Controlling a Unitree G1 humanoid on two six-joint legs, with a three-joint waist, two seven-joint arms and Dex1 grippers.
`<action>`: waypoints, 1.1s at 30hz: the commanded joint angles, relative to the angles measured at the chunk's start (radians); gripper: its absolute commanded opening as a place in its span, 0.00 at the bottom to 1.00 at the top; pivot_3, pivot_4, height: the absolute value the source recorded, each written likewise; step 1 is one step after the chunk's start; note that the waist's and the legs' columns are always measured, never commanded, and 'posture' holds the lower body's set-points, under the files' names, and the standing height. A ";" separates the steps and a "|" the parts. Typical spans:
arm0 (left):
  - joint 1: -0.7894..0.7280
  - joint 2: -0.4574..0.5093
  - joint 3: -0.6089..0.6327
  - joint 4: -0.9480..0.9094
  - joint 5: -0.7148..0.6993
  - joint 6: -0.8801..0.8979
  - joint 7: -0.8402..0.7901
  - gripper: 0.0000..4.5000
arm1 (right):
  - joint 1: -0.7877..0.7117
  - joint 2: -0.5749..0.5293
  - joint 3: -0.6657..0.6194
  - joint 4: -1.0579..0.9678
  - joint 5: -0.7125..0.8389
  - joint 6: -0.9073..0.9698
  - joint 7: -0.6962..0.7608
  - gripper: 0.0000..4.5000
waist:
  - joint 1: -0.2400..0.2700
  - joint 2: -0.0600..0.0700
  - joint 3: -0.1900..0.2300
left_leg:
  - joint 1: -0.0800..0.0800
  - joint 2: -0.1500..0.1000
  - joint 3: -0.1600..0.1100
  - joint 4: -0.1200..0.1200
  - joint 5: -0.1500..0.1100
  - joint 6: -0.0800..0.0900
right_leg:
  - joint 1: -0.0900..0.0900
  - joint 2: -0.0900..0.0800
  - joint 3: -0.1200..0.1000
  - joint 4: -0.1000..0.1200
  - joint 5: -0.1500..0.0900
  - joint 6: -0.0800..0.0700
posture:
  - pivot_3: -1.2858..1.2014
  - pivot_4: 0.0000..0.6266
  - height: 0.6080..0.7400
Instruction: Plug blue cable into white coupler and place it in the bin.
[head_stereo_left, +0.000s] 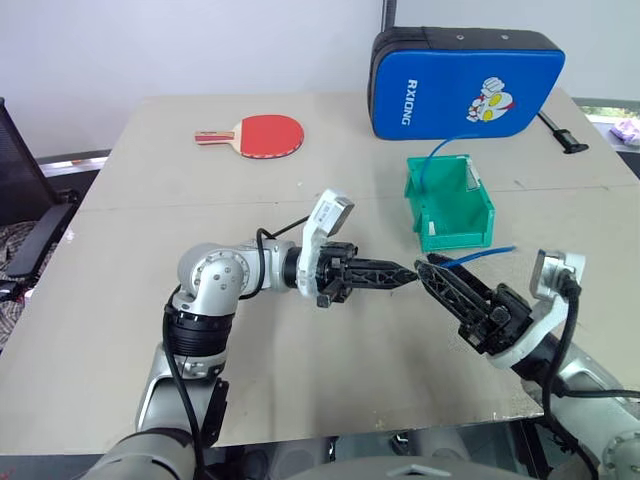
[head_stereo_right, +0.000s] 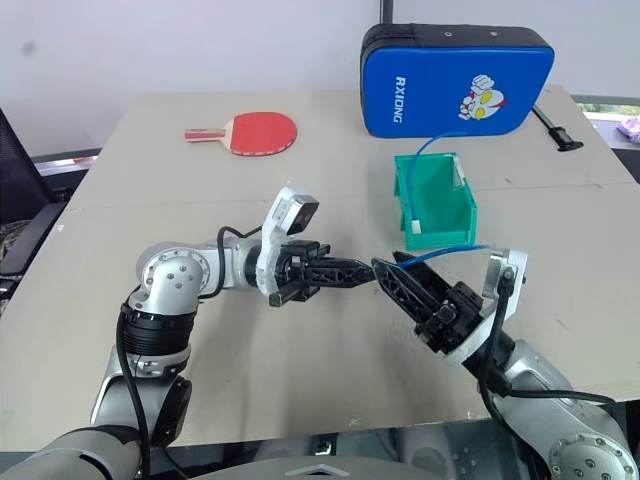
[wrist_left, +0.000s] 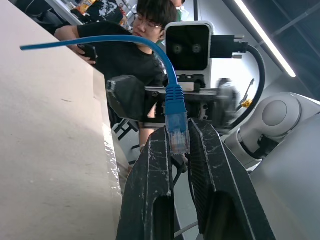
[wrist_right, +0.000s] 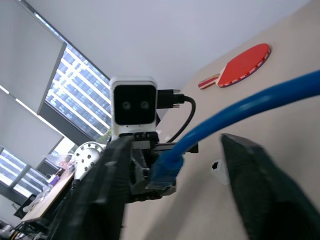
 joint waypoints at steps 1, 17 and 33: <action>0.005 -0.001 0.009 -0.046 -0.029 -0.019 -0.001 0.00 | 0.000 -0.021 0.006 -0.029 0.038 -0.042 -0.009 0.20 | 0.000 0.000 0.000 | 0.000 0.000 0.000 0.000 0.000 0.000 | 0.000 0.000 0.000 0.000 0.000 0.000 | 0.52 0.24 1.00; 0.179 0.085 0.028 -0.171 0.319 -0.531 0.055 0.81 | -0.017 -0.121 -0.005 0.030 0.038 -0.101 0.055 0.00 | 0.000 0.000 0.000 | 0.001 0.000 0.001 -0.001 0.000 0.000 | 0.000 0.000 0.002 0.000 -0.002 -0.003 | 0.52 0.24 1.00; 0.473 0.248 0.150 0.105 0.590 -1.032 -0.037 0.81 | -0.146 -0.132 0.033 0.229 -0.140 -0.071 0.228 0.00 | 0.012 0.000 0.000 | -0.001 0.001 0.001 -0.001 0.000 0.000 | -0.002 -0.001 0.000 -0.001 -0.001 -0.002 | 0.52 0.24 1.00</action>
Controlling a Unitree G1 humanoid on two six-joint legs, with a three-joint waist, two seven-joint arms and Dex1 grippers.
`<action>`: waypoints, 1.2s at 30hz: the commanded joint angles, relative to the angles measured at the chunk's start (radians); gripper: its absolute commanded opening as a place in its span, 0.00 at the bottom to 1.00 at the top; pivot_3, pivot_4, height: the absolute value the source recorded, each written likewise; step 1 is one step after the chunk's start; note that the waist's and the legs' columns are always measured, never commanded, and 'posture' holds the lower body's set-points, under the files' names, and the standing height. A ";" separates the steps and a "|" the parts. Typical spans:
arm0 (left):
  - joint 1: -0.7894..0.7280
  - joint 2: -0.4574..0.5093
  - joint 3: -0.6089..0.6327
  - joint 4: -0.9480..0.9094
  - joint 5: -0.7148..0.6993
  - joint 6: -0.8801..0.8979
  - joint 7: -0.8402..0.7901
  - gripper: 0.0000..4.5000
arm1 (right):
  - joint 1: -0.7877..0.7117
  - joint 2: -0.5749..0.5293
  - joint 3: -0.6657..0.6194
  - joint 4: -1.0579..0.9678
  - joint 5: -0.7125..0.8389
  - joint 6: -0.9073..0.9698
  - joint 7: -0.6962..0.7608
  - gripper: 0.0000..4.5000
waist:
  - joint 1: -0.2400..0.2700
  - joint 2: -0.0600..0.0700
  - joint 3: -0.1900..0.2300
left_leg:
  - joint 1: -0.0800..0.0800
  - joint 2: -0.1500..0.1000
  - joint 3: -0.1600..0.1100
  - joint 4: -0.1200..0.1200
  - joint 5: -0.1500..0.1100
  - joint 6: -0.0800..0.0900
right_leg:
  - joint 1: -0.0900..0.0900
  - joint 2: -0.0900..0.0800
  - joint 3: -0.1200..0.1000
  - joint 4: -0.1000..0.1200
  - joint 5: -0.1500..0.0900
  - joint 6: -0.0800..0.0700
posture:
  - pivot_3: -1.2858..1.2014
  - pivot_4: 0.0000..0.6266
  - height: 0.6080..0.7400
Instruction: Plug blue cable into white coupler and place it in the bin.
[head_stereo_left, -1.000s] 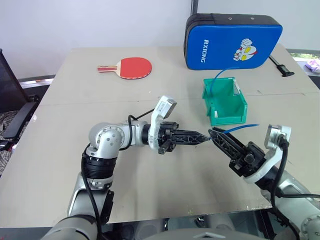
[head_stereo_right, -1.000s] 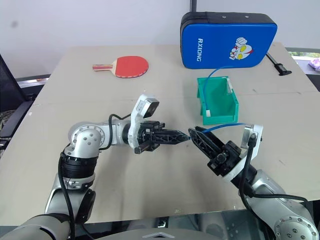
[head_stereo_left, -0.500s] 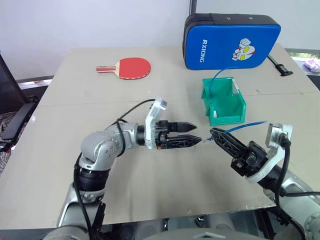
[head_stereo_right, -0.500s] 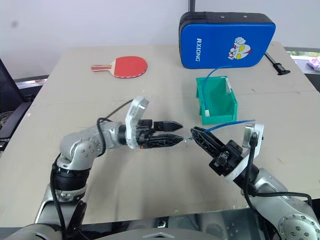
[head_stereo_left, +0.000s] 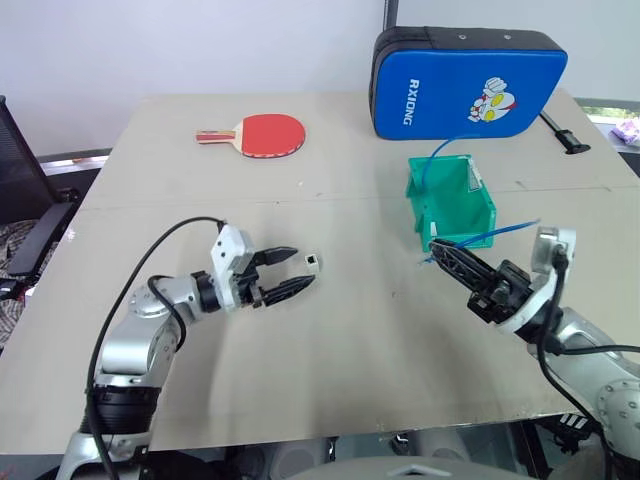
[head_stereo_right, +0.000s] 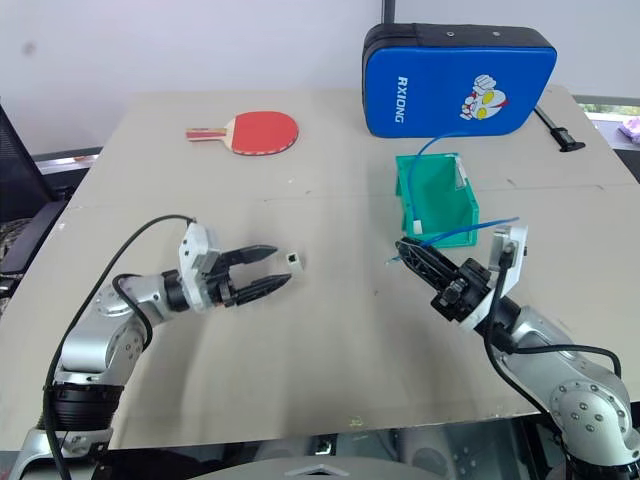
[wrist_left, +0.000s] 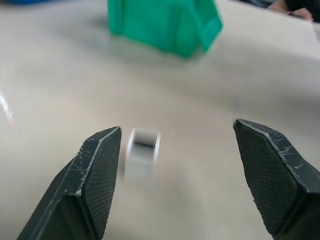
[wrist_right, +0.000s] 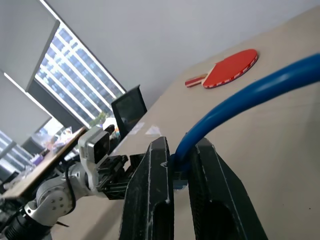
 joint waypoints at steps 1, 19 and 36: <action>0.012 -0.003 0.029 0.021 0.014 -0.059 0.002 0.81 | 0.000 0.012 0.004 -0.019 -0.025 -0.002 0.024 0.00 | 0.002 0.000 0.000 | 0.000 0.000 0.000 0.000 0.000 0.000 | 0.000 0.000 0.000 0.000 0.001 0.001 | 0.52 0.24 1.00; -0.269 -0.116 -0.151 0.422 0.223 -0.272 -0.012 0.69 | 0.027 0.050 0.010 -0.072 -0.124 -0.003 0.014 0.00 | 0.013 -0.001 -0.001 | 0.000 -0.001 0.000 0.000 0.000 0.000 | 0.000 0.000 0.000 0.000 0.002 0.002 | 0.52 0.24 1.00; -0.418 -0.237 -0.345 0.411 0.230 -0.293 -0.317 0.12 | -0.371 -0.111 0.265 0.079 -0.588 -0.022 0.323 0.00 | 0.013 -0.001 -0.001 | 0.000 -0.003 0.001 0.001 0.000 0.000 | 0.000 0.001 0.000 0.001 0.002 0.002 | 0.52 0.24 1.00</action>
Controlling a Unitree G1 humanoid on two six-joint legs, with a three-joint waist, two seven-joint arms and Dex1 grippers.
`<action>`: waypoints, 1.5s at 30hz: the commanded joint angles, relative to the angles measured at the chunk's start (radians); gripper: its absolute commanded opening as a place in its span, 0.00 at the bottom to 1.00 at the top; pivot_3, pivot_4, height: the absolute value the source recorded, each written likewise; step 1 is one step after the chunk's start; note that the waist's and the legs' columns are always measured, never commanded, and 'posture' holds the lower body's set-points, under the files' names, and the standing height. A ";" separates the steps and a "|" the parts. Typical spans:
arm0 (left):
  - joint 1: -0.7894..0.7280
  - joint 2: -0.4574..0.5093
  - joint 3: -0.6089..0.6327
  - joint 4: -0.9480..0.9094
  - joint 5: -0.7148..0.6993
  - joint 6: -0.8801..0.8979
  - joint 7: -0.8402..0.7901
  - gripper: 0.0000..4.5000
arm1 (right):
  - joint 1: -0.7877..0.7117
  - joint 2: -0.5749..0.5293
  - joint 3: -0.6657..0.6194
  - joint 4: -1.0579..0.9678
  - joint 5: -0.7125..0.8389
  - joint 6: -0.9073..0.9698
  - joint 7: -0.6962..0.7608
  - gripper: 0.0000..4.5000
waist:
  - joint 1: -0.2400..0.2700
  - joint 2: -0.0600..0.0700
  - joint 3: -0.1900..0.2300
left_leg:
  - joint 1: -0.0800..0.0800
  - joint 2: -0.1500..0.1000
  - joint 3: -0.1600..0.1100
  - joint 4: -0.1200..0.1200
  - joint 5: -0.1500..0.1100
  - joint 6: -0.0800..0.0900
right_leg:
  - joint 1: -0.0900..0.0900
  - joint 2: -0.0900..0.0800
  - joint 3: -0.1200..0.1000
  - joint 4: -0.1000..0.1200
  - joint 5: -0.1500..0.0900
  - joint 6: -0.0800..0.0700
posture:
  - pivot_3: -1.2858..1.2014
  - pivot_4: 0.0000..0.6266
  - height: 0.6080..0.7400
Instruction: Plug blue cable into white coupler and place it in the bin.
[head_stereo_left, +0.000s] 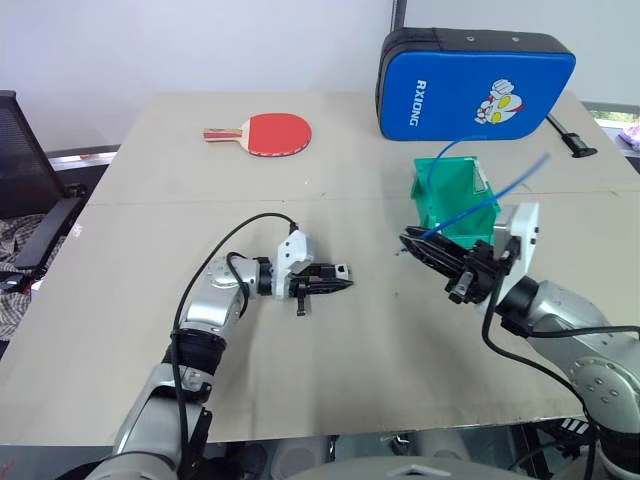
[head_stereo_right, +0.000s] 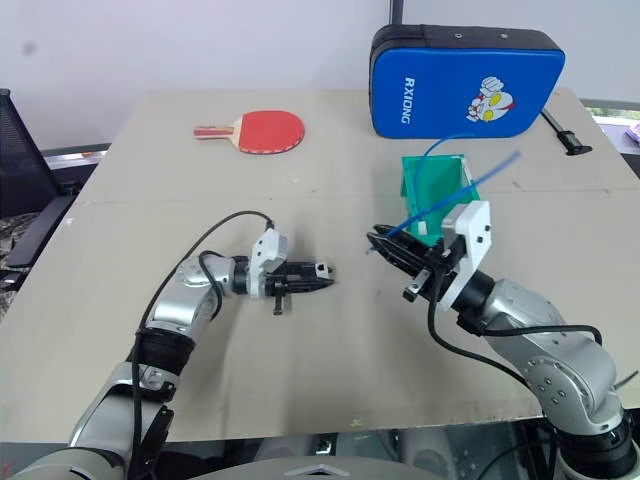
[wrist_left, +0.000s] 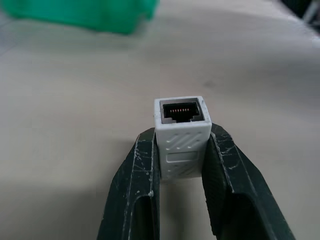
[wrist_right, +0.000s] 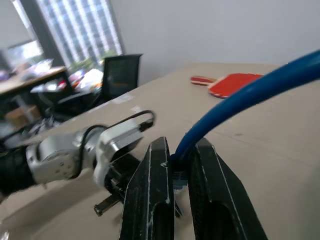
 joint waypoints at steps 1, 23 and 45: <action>-0.066 -0.058 -0.066 0.015 0.046 -0.061 -0.028 0.12 | -0.091 -0.032 0.082 0.096 -0.112 -0.031 0.164 0.00 | 0.003 0.000 0.000 | 0.000 -0.001 0.000 0.000 0.000 0.000 | 0.000 0.000 0.000 0.000 0.000 0.000 | 0.52 0.24 1.00; -0.135 -0.086 -0.109 0.157 0.157 -0.209 -0.035 0.12 | -0.164 0.030 0.155 0.333 -0.354 -0.100 0.404 0.00 | -0.001 0.000 0.000 | -0.001 0.000 -0.002 0.000 0.000 0.000 | -0.001 0.000 -0.001 0.000 0.000 0.000 | 0.52 0.24 1.00; -0.114 -0.077 -0.110 0.168 0.163 -0.237 -0.030 0.12 | -0.136 0.050 0.215 0.341 -0.455 -0.085 0.416 0.00 | -0.003 0.000 0.000 | 0.000 0.000 -0.002 0.000 0.000 0.000 | 0.000 0.000 -0.001 0.001 0.000 0.000 | 0.52 0.24 1.00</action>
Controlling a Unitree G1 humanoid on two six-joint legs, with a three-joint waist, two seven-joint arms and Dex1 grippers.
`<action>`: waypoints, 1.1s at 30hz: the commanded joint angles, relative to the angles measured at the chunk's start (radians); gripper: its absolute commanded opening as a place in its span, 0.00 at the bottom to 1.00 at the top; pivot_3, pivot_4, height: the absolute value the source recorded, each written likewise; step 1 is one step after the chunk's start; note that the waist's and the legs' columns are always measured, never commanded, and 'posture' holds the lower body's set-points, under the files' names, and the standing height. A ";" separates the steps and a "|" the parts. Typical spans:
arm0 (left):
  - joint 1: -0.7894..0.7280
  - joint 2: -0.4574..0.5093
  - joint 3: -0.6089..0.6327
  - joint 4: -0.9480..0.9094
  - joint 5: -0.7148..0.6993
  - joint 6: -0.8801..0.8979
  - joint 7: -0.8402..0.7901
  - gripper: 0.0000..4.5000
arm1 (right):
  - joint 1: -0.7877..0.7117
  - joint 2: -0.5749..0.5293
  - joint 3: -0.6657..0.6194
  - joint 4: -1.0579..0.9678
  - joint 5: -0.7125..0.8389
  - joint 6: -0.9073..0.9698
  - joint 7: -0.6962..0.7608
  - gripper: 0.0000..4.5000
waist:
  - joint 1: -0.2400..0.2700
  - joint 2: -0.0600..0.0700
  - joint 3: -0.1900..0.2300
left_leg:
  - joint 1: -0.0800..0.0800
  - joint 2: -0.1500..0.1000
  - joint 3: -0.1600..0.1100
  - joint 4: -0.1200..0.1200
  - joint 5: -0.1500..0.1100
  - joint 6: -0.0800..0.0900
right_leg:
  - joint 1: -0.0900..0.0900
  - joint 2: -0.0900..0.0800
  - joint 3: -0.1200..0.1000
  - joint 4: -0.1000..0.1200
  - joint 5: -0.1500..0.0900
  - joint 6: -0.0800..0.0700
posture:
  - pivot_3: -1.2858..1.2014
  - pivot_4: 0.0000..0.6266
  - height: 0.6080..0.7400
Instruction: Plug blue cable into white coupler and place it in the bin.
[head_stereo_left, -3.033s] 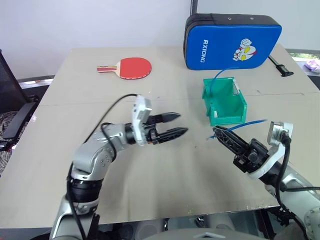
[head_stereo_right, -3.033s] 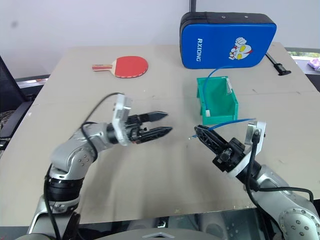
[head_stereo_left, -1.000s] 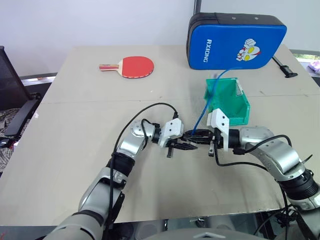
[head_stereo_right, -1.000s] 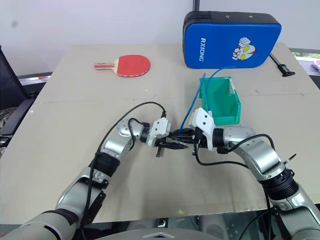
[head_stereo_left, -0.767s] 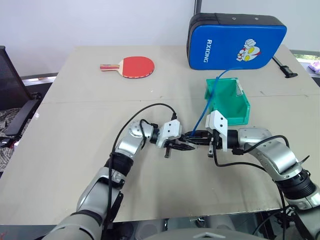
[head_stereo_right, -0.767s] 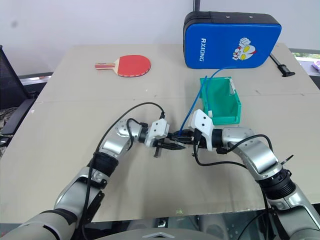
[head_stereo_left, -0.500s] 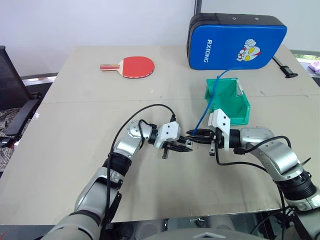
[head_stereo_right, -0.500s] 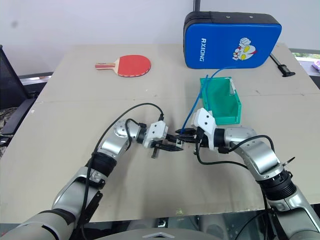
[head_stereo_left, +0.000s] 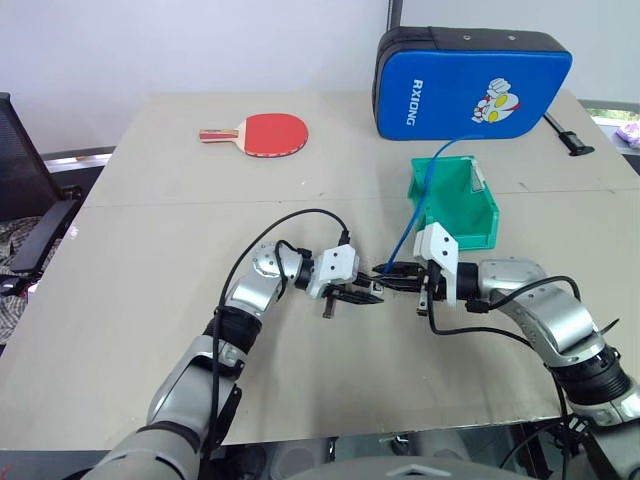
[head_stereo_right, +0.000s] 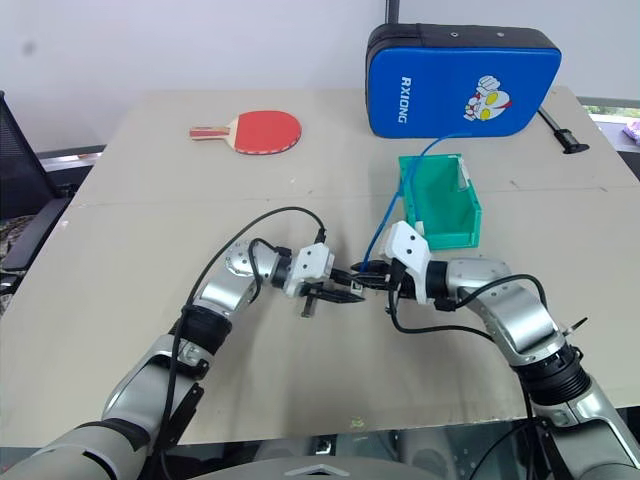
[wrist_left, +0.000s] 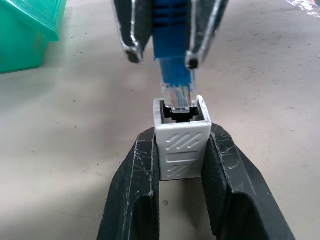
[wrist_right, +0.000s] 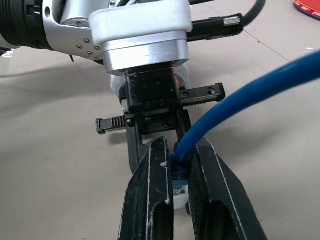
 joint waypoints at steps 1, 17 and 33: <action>0.011 0.006 0.003 -0.005 0.002 -0.010 -0.002 0.12 | 0.001 -0.004 0.039 0.016 -0.057 -0.019 0.015 0.00 | 0.000 0.000 0.000 | 0.000 0.000 0.000 0.000 0.000 0.000 | 0.000 0.000 0.000 0.000 0.000 0.000 | 0.52 0.24 1.00; 0.034 0.003 0.008 -0.035 -0.011 0.001 0.007 0.12 | -0.006 -0.011 0.106 0.126 -0.202 -0.115 0.070 0.00 | -0.006 -0.001 -0.004 | 0.002 0.000 0.000 0.000 0.000 0.000 | 0.002 0.000 0.000 0.001 0.000 0.000 | 0.52 0.24 1.00; 0.086 0.016 0.040 -0.129 -0.046 0.115 0.059 0.55 | -0.001 0.046 0.091 0.195 -0.205 -0.085 0.052 0.00 | -0.020 -0.001 -0.010 | 0.019 0.003 0.000 -0.002 0.000 0.000 | 0.017 0.000 0.001 -0.001 -0.002 -0.003 | 0.52 0.24 1.00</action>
